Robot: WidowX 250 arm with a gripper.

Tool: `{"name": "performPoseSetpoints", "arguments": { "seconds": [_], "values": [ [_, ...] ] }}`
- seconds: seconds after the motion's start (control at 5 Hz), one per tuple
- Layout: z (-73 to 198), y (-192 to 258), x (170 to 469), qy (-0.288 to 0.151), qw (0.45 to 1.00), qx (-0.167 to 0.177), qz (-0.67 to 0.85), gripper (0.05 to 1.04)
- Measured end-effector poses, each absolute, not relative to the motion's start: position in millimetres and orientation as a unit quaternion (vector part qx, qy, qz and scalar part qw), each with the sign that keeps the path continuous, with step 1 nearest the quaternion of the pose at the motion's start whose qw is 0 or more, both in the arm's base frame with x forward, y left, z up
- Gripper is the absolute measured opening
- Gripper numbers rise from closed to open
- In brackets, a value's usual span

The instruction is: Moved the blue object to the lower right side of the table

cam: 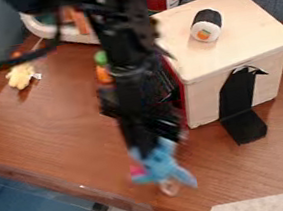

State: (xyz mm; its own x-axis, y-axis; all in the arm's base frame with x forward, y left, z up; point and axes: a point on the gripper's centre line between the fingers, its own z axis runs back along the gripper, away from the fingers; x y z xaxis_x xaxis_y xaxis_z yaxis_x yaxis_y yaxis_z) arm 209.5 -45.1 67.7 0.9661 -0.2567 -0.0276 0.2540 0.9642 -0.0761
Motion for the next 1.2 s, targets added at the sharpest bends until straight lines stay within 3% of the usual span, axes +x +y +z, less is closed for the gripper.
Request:
{"name": "performPoseSetpoints", "arguments": {
  "seconds": [0.2, 0.8, 1.0, 1.2],
  "values": [
    [60.5, -68.9, 207.8, 0.022, 0.986, -0.049, -0.159, 0.078],
    [53.1, -78.6, 236.6, -0.004, 0.987, -0.040, -0.153, 0.077],
    [47.6, -78.1, 241.8, 0.005, 0.989, -0.038, -0.144, 0.088],
    [46.8, -77.0, 243.1, 0.016, 0.989, -0.033, -0.140, 0.285]
  ]
}}
